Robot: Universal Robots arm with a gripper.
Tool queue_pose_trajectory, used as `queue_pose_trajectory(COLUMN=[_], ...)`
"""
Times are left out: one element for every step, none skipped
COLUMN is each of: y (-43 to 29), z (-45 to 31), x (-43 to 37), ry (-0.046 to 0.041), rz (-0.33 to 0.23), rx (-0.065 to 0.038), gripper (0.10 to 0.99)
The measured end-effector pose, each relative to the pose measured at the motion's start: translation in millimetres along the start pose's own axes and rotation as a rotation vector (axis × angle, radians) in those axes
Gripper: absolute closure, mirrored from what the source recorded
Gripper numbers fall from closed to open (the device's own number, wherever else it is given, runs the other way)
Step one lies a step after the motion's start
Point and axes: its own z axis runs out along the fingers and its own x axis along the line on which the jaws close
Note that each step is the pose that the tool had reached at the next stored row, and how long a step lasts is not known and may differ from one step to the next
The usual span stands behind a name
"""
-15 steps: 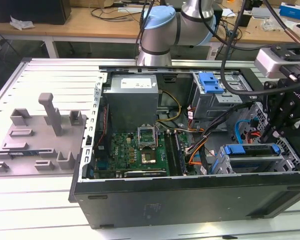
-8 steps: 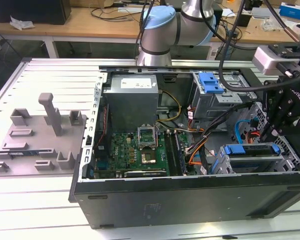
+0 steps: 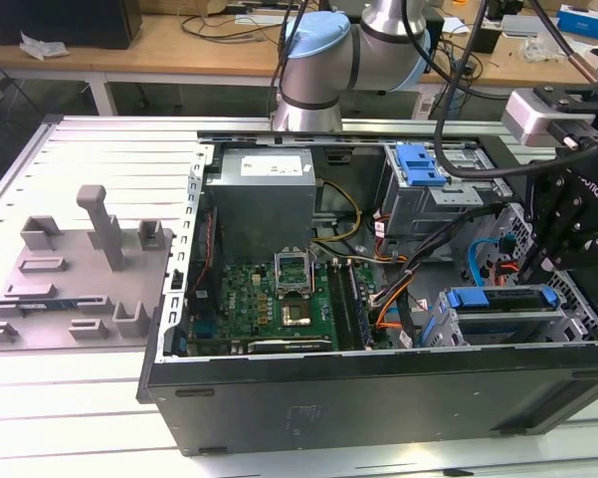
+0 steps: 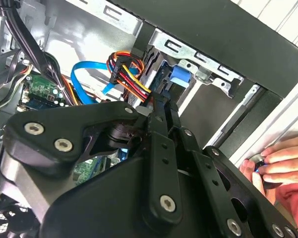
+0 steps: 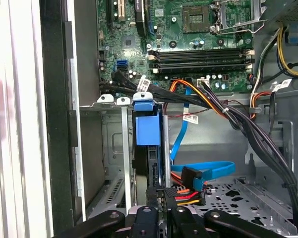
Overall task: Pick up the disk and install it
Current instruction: 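Insert the first disk wire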
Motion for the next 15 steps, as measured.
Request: queue_pose_trajectory(y=[-0.5,-0.4,-0.3,-0.2,-0.1,-0.5,-0.9,-1.3,-1.6,-1.6,-1.6,-1.7,-1.7,-1.7,-1.7], z=[0.1,-0.1,-0.2,-0.4,-0.2,-0.4,-0.4,-0.4,-0.3,-0.2,0.1,0.2,0.3,0.3,0.4], x=[-0.3,-1.7,-3.7,-6.6,-6.9,-6.9,-6.9,-6.9,-7.0,-7.0,-6.9,-7.0,-6.9,-6.9,-6.9], ry=[-0.0002,0.0004,0.0015,0.0042,0.0080,0.0125,0.0143,0.0158,0.0175,0.0189,0.0204,0.0214,0.0221,0.0222,0.0221], rz=[0.000,0.000,0.000,0.000,0.001,0.002,0.003,0.004,0.007,0.009,0.014,0.017,0.019,0.020,0.020], rx=[0.000,0.000,0.000,0.000,0.000,0.000,-0.001,-0.001,-0.001,-0.001,-0.001,-0.002,-0.002,-0.002,-0.002], gripper=[0.922,0.922,0.922,0.922,0.922,0.922,0.922,0.922,0.922,0.922,0.922,0.922,0.922,0.922,0.922])
